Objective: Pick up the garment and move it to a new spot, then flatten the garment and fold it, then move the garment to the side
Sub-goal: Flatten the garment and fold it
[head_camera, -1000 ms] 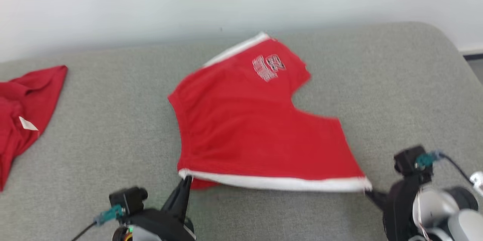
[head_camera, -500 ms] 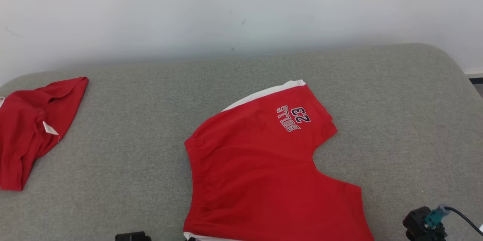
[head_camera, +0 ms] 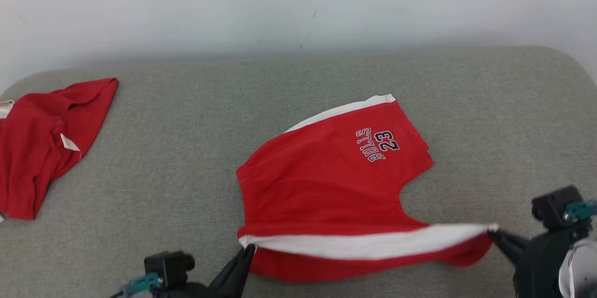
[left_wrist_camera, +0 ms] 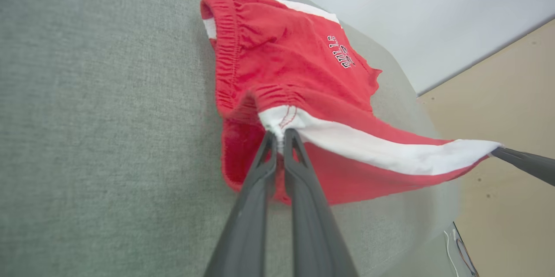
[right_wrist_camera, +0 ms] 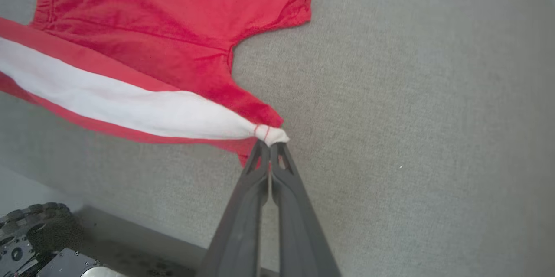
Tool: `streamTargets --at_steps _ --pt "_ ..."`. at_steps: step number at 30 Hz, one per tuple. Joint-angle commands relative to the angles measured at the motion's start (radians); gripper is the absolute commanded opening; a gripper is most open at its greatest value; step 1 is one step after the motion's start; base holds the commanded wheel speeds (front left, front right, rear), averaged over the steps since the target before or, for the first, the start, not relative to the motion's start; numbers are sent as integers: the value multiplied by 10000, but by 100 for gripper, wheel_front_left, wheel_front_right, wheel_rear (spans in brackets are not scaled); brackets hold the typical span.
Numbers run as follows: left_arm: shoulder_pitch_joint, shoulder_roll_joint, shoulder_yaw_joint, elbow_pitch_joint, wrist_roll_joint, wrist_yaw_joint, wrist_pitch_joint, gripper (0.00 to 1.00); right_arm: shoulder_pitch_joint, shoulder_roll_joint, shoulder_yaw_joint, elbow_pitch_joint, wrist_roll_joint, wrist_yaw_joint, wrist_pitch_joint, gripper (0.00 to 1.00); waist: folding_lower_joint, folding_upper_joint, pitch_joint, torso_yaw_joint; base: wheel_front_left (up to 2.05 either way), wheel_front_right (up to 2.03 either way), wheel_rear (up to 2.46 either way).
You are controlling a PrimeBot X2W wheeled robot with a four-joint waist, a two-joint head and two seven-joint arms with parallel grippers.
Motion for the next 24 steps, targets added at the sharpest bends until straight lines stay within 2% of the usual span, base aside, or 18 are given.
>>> streamTargets --at_steps 1,3,8,11,20,24 --pt "-301 -143 23 54 112 62 -90 0 -400 -131 49 199 -189 -24 -430 0 0 0 150 141 0 0 0" --pt "-864 -499 -19 318 257 75 -256 0 -1362 -284 345 892 -421 -23 -1312 0 0 0 326 301 0 0 0" --pt "-1807 -1053 -38 995 540 198 -539 0 -2901 -384 871 2338 -655 -24 -2339 0 0 0 686 567 0 0 0" --pt "-2416 -1361 -20 1471 804 428 -852 0 -3855 -402 1119 3256 -670 -23 -2872 0 0 0 962 744 0 0 0" --pt "-4143 -2118 53 2936 1340 1020 -1560 0 -6657 77 1761 5981 -903 -24 -4504 0 0 0 1849 1084 0 0 0" --pt "-4787 -2293 -51 3369 1456 1110 -1726 0 -7653 275 1854 7065 -1166 -24 -5118 0 0 0 2217 1205 0 0 0"
